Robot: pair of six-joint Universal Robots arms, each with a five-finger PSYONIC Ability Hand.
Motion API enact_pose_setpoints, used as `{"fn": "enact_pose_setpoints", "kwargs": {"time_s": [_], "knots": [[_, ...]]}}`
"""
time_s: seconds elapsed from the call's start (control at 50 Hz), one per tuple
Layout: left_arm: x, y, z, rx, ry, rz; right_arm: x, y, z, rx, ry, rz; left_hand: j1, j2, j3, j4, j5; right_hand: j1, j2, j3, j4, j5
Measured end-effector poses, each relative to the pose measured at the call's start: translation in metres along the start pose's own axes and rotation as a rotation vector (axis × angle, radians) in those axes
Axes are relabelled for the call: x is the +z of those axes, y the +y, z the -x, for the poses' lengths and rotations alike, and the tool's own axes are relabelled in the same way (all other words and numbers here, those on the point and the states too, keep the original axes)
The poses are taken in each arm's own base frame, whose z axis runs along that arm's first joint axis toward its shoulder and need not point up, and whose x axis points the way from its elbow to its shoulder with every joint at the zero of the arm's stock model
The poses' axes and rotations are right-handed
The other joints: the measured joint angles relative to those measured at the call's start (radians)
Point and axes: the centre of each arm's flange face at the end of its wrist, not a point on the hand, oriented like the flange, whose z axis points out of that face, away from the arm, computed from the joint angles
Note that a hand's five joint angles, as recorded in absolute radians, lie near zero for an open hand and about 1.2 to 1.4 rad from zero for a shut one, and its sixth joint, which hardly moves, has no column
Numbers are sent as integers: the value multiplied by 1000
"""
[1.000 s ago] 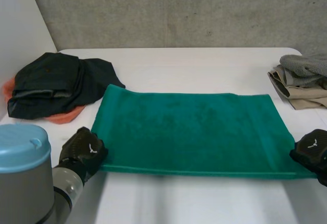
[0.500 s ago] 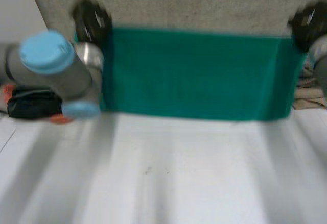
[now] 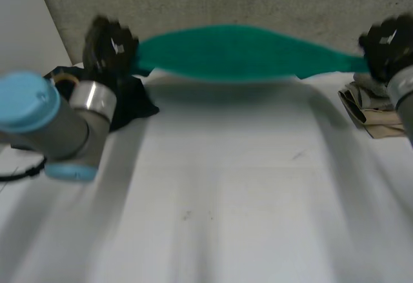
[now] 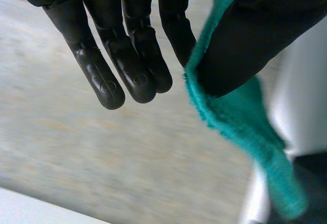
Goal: Fold the laundry.
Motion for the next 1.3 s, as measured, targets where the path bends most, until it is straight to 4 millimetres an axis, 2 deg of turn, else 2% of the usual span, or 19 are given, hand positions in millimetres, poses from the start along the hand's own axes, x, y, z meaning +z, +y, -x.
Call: {"fn": "enact_pose_setpoints", "kwargs": {"time_s": [0.04,0.06,0.08,0.16,0.24,0.28,0.3,0.38,0.48,0.56,0.66,0.74,0.88,1.0,1.08,1.1,1.12,1.22,1.3], "knots": [[-5,3,-6,0,21,12,-2,3,4,2,-18,11,0,0,0,0,0,0,0,0,0,0],[-25,13,-25,-3,93,52,-14,16,21,9,-95,59,0,0,0,0,0,0,0,0,0,0],[-25,13,-25,-3,93,52,-14,16,21,9,-95,59,0,0,0,0,0,0,0,0,0,0],[-66,25,-61,-9,237,118,-39,41,49,24,-237,164,0,0,0,0,0,0,0,0,0,0],[-105,27,-85,-9,362,159,-63,66,58,15,-349,291,0,0,0,0,0,0,0,0,0,0],[-115,26,-88,-6,391,169,-70,71,58,6,-380,328,0,0,0,0,0,0,0,0,0,0],[-130,22,-88,-1,426,180,-79,75,57,-8,-414,366,0,0,0,0,0,0,0,0,0,0],[-152,13,-77,5,480,206,-107,79,43,-66,-516,475,0,0,0,0,0,0,0,0,0,0],[-196,-4,-49,16,645,313,-145,75,17,-126,-640,581,0,0,0,0,0,0,0,0,0,0],[-225,-12,-37,21,808,413,-154,71,10,-133,-672,585,0,0,0,0,0,0,0,0,0,0],[-232,-16,-33,24,867,439,-156,70,10,-131,-682,573,0,0,0,0,0,0,0,0,0,0],[-198,-20,-44,24,807,381,-137,81,15,-145,-635,533,0,0,0,1,0,0,0,0,0,0],[-118,-10,-73,35,594,296,-77,101,27,-168,-442,443,0,0,0,3,0,0,0,0,0,0],[-54,5,-99,40,419,251,-26,103,39,-193,-280,311,0,0,0,3,0,0,0,0,0,0],[-22,15,-115,54,334,216,7,101,46,-222,-178,200,0,0,0,3,0,0,0,0,0,0],[-22,15,-115,54,334,216,7,101,46,-222,-178,200,0,0,0,3,0,0,0,0,0,0],[-11,19,-121,75,305,200,24,100,51,-237,-128,141,0,0,0,3,0,0,0,0,0,0],[7,29,-128,149,240,167,55,102,65,-261,-51,37,0,0,0,3,0,0,0,0,0,0],[13,33,-129,181,207,153,72,106,79,-268,-30,-13,0,0,0,3,0,0,0,0,0,0]]}}
